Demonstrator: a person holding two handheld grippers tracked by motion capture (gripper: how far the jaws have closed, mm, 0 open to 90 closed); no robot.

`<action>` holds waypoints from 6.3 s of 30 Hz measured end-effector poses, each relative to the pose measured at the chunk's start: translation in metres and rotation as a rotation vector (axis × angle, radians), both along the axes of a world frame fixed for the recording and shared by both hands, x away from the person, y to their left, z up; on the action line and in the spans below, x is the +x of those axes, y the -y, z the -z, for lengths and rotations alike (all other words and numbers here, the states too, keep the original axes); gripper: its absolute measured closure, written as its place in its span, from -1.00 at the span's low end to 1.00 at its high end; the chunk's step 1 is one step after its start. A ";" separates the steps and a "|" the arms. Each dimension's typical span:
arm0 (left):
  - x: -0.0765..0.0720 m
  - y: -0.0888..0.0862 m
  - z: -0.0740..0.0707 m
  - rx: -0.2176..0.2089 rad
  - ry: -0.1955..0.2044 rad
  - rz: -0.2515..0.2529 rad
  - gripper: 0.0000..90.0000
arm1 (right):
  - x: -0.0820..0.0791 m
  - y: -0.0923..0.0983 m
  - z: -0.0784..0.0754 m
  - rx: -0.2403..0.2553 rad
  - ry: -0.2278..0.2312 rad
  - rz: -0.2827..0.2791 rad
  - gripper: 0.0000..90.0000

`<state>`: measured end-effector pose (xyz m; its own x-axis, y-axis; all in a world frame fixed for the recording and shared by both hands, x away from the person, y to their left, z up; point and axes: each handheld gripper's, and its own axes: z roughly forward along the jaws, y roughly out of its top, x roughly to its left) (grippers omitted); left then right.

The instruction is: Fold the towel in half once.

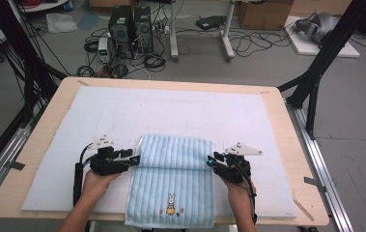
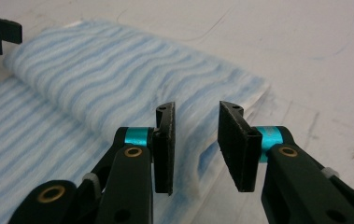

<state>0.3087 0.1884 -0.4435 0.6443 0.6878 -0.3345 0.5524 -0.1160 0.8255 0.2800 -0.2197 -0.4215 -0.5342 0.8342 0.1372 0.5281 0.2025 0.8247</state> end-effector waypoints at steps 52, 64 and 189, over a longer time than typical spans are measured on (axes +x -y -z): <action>0.079 0.025 -0.011 0.099 0.027 -0.047 0.89 | 0.085 -0.010 -0.001 -0.150 -0.095 0.001 0.87; 0.056 0.015 -0.028 0.001 0.063 -0.011 0.89 | 0.058 -0.004 -0.021 -0.091 -0.019 -0.025 0.87; 0.030 0.023 0.010 0.129 -0.052 -0.080 0.32 | 0.021 -0.005 0.026 -0.067 -0.117 0.054 0.35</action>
<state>0.3384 0.1656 -0.4537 0.5703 0.7754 -0.2712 0.6053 -0.1735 0.7769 0.3015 -0.2148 -0.4475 -0.4722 0.8704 0.1393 0.6316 0.2238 0.7423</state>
